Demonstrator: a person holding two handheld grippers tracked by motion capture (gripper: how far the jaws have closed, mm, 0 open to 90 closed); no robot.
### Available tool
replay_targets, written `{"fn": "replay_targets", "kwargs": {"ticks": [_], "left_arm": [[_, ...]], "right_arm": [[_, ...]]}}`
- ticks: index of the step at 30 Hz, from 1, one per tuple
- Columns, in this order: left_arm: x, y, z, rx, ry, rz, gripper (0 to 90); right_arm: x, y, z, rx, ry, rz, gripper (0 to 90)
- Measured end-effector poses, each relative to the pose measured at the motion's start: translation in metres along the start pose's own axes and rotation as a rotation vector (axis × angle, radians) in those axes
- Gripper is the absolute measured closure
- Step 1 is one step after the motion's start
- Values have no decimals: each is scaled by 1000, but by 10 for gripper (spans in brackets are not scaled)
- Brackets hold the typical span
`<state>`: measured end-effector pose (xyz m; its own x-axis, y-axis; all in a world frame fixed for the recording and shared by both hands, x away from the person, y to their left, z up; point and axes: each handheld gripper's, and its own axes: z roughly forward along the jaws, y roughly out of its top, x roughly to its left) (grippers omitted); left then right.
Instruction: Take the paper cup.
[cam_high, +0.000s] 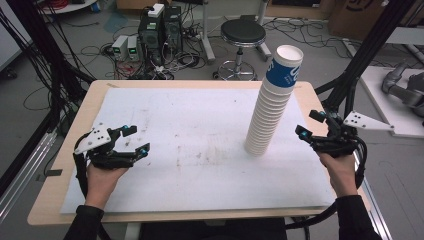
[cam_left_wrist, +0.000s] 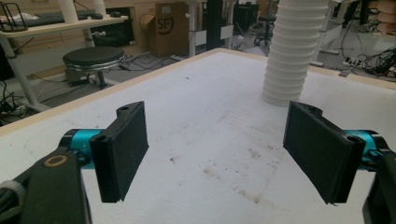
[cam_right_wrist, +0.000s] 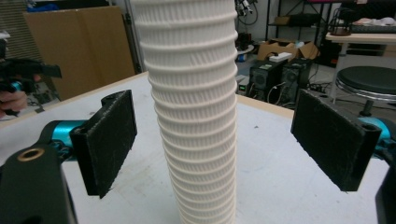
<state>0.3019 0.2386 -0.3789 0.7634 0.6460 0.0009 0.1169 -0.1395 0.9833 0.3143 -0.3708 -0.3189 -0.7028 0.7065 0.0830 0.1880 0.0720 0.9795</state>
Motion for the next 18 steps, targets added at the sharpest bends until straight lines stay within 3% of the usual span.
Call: {"fn": "replay_targets", "kwargs": {"ticks": [8,18], "left_arm": [[-1,0,-1,2,-4,-4,219],[-1,0,-1,6,-14,-9,218]], "right_arm": [[6,23,11,-16,31,-7,144],[10,50,23,18,39,-42,143]]}}
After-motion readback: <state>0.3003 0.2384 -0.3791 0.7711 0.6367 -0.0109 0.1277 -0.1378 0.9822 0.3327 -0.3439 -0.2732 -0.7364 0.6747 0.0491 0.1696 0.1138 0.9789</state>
